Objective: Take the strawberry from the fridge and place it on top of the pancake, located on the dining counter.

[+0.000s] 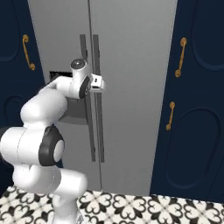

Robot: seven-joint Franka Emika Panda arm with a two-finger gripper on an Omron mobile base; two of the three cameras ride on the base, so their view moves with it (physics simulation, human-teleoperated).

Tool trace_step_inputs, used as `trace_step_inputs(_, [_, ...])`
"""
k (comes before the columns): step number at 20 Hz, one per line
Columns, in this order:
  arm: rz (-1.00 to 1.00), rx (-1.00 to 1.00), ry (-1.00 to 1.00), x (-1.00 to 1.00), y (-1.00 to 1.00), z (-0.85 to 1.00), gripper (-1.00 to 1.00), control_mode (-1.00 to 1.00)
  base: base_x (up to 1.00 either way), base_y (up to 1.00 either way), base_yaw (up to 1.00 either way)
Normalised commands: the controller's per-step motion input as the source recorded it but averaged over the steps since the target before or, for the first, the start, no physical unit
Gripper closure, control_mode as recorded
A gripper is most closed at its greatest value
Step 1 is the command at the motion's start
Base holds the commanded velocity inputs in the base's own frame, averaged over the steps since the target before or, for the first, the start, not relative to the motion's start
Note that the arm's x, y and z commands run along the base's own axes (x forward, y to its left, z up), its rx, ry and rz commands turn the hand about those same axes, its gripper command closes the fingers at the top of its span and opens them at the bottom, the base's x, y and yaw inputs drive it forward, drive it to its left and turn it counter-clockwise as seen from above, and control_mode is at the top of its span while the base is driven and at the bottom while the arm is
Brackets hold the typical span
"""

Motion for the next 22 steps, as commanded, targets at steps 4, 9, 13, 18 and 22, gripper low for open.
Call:
trace_step_inputs(4, [0.00,0.00,-0.01,0.41,-0.04,-0.04,-1.00,-1.00,0.00,0.00,0.00])
trace_step_inputs(9, [0.00,0.00,0.00,0.35,-0.03,-0.01,-1.00,-1.00,0.00,0.00,0.00])
trace_step_inputs(13, [0.00,0.00,-0.04,0.54,0.00,-0.09,-1.00,-1.00,0.00,0.00,0.00])
trace_step_inputs(18, [0.00,0.00,-0.09,0.49,0.00,-0.14,-1.00,-1.00,0.00,0.00,0.00])
trace_step_inputs(22, [0.00,0.00,-0.11,0.44,0.00,-0.22,-1.00,-1.00,0.00,0.00,0.00])
